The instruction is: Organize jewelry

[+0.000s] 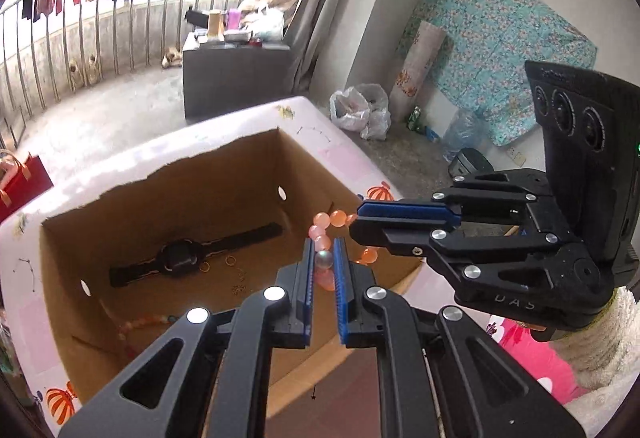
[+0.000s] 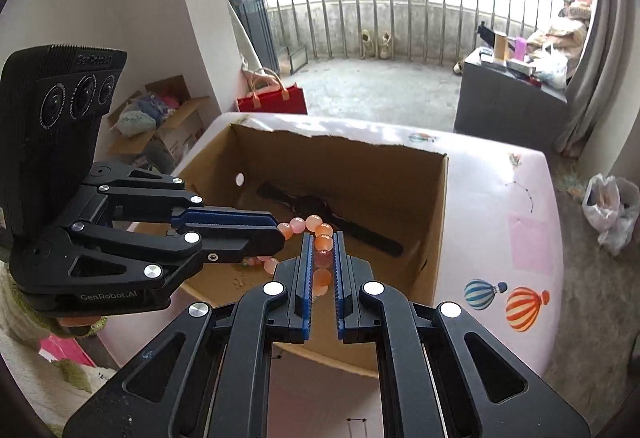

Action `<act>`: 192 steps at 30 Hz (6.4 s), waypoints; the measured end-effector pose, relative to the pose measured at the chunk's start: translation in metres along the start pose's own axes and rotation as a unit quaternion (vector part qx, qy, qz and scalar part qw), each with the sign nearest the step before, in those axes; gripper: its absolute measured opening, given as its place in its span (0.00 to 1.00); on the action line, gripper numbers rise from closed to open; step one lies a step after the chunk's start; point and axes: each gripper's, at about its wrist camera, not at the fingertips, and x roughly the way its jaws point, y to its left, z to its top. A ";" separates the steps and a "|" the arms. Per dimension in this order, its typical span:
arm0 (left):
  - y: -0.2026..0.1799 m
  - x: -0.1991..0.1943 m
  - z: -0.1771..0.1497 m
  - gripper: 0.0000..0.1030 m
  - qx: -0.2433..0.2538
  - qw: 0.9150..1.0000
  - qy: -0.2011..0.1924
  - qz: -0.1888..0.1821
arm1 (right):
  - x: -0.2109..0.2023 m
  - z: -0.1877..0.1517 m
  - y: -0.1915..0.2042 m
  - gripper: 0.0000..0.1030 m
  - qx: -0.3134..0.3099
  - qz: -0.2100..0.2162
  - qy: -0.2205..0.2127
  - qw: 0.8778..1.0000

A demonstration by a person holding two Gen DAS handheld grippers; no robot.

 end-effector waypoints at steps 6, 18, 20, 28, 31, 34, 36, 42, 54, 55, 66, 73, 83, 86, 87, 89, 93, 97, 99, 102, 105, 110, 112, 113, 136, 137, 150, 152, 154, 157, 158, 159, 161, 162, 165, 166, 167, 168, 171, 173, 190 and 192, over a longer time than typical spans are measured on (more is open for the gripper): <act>0.037 0.058 0.017 0.08 -0.056 0.995 0.083 -0.021 | 0.047 0.009 -0.032 0.07 -0.006 -0.011 0.075 0.997; 0.059 0.123 0.030 0.09 -0.105 0.976 0.189 -0.007 | 0.067 0.017 -0.043 0.09 -0.029 -0.028 0.125 0.991; 0.062 0.132 0.028 0.10 -0.122 0.970 0.207 -0.019 | 0.062 0.018 -0.045 0.09 -0.023 -0.027 0.117 0.993; 0.067 0.119 0.028 0.29 -0.141 0.971 0.190 -0.027 | 0.028 0.019 -0.062 0.10 0.025 -0.018 0.068 0.997; 0.066 0.089 0.029 0.36 -0.142 0.977 0.157 -0.027 | 0.008 0.015 -0.069 0.20 0.056 -0.017 0.042 0.997; 0.064 0.041 0.027 0.45 -0.132 0.985 0.107 -0.015 | -0.010 0.005 -0.078 0.35 0.097 -0.007 0.019 0.995; 0.064 0.001 0.019 0.59 -0.121 0.990 0.068 -0.002 | -0.015 -0.004 -0.083 0.41 0.127 0.001 0.018 0.992; 0.093 -0.102 -0.040 0.84 -0.137 0.981 -0.057 0.123 | 0.009 -0.040 -0.093 0.53 0.217 0.038 0.060 0.974; 0.149 -0.060 -0.127 0.85 -0.278 0.957 -0.037 0.077 | 0.035 -0.071 -0.048 0.52 0.253 0.083 0.115 0.957; 0.151 -0.062 -0.128 0.86 -0.273 0.958 -0.041 0.081 | 0.033 -0.073 -0.045 0.52 0.252 0.080 0.112 0.958; 0.133 -0.096 -0.159 0.85 -0.303 0.949 -0.047 0.072 | 0.027 -0.086 -0.018 0.53 0.234 0.074 0.122 0.962; 0.115 -0.110 -0.180 0.85 -0.311 0.946 -0.048 0.073 | 0.019 -0.095 -0.014 0.54 0.227 0.085 0.126 0.962; 0.101 -0.114 -0.193 0.85 -0.287 0.952 -0.063 0.090 | 0.009 -0.106 -0.038 0.54 0.255 0.109 0.096 0.956; 0.091 -0.121 -0.195 0.86 -0.253 0.953 -0.082 0.146 | -0.007 -0.106 -0.036 0.58 0.255 0.087 0.066 0.961; 0.086 -0.126 -0.196 0.87 -0.243 0.952 -0.091 0.161 | -0.017 -0.108 -0.035 0.59 0.248 0.070 0.050 0.965; 0.076 -0.136 -0.199 0.87 -0.229 0.949 -0.106 0.188 | -0.040 -0.115 -0.027 0.64 0.230 0.035 0.018 0.972; 0.055 -0.160 -0.204 0.93 -0.203 0.936 -0.134 0.255 | -0.084 -0.127 -0.008 0.73 0.179 -0.040 -0.042 0.982; 0.029 -0.178 -0.202 0.95 -0.183 0.925 -0.157 0.294 | -0.103 -0.131 0.024 0.84 0.148 -0.060 -0.087 0.983; 0.018 -0.182 -0.198 0.95 -0.181 0.918 -0.162 0.314 | -0.104 -0.129 0.039 0.87 0.128 -0.065 -0.102 0.984; 0.003 -0.182 -0.192 0.95 -0.163 0.913 -0.167 0.334 | -0.104 -0.125 0.057 0.92 0.106 -0.074 -0.115 0.985; -0.006 -0.177 -0.185 0.95 -0.156 0.911 -0.161 0.346 | -0.102 -0.122 0.073 0.92 0.086 -0.081 -0.119 0.986; 0.000 -0.159 -0.179 0.95 -0.205 0.917 -0.108 0.325 | -0.091 -0.121 0.091 0.92 0.067 -0.123 -0.093 0.986; 0.004 -0.150 -0.182 0.95 -0.227 0.915 -0.090 0.322 | -0.084 -0.122 0.091 0.92 0.071 -0.139 -0.076 0.985; 0.006 -0.146 -0.184 0.95 -0.233 0.913 -0.080 0.324 | -0.080 -0.123 0.091 0.92 0.075 -0.146 -0.068 0.984; 0.005 -0.104 -0.179 0.95 -0.225 0.911 0.006 0.344 | -0.046 -0.136 0.095 0.92 0.094 -0.151 0.007 0.984; 0.006 -0.103 -0.179 0.95 -0.225 0.911 0.007 0.345 | -0.046 -0.136 0.096 0.92 0.094 -0.152 0.008 0.984; 0.007 -0.098 -0.179 0.94 -0.225 0.911 0.017 0.346 | -0.043 -0.136 0.093 0.92 0.101 -0.152 0.017 0.983; 0.007 -0.098 -0.179 0.95 -0.225 0.910 0.017 0.347 | -0.042 -0.136 0.092 0.92 0.102 -0.151 0.018 0.983; 0.007 -0.097 -0.178 0.94 -0.226 0.911 0.019 0.346 | -0.042 -0.135 0.091 0.92 0.103 -0.152 0.019 0.983; 0.008 -0.095 -0.176 0.94 -0.225 0.911 0.022 0.345 | -0.041 -0.135 0.089 0.92 0.105 -0.150 0.022 0.983; 0.008 -0.095 -0.176 0.94 -0.225 0.911 0.022 0.345 | -0.041 -0.134 0.088 0.92 0.106 -0.150 0.022 0.983; 0.008 -0.095 -0.176 0.94 -0.224 0.911 0.022 0.345 | -0.040 -0.134 0.088 0.92 0.106 -0.149 0.023 0.983; 0.009 -0.094 -0.176 0.94 -0.225 0.911 0.023 0.345 | -0.040 -0.134 0.088 0.92 0.107 -0.150 0.023 0.983; 0.009 -0.093 -0.176 0.94 -0.226 0.911 0.024 0.343 | -0.039 -0.134 0.088 0.92 0.107 -0.150 0.024 0.983; 0.011 -0.093 -0.176 0.94 -0.228 0.911 0.025 0.342 | -0.039 -0.133 0.087 0.92 0.108 -0.149 0.025 0.983; 0.011 -0.093 -0.176 0.94 -0.228 0.911 0.025 0.342 | -0.038 -0.133 0.087 0.92 0.108 -0.149 0.025 0.983; 0.011 -0.093 -0.176 0.94 -0.228 0.911 0.025 0.342 | -0.038 -0.133 0.087 0.92 0.109 -0.148 0.025 0.983; 0.011 -0.093 -0.176 0.94 -0.228 0.911 0.026 0.342 | -0.038 -0.133 0.087 0.92 0.110 -0.148 0.025 0.983; 0.012 -0.093 -0.177 0.94 -0.230 0.911 0.027 0.341 | -0.038 -0.133 0.087 0.92 0.110 -0.148 0.026 0.982; 0.012 -0.094 -0.177 0.94 -0.231 0.911 0.027 0.340 | -0.038 -0.133 0.087 0.92 0.111 -0.148 0.026 0.982; 0.009 -0.093 -0.175 0.94 -0.228 0.911 0.028 0.343 | -0.039 -0.135 0.086 0.92 0.117 -0.149 0.025 0.981; 0.009 -0.093 -0.175 0.94 -0.227 0.911 0.029 0.343 | -0.039 -0.136 0.086 0.92 0.119 -0.150 0.024 0.981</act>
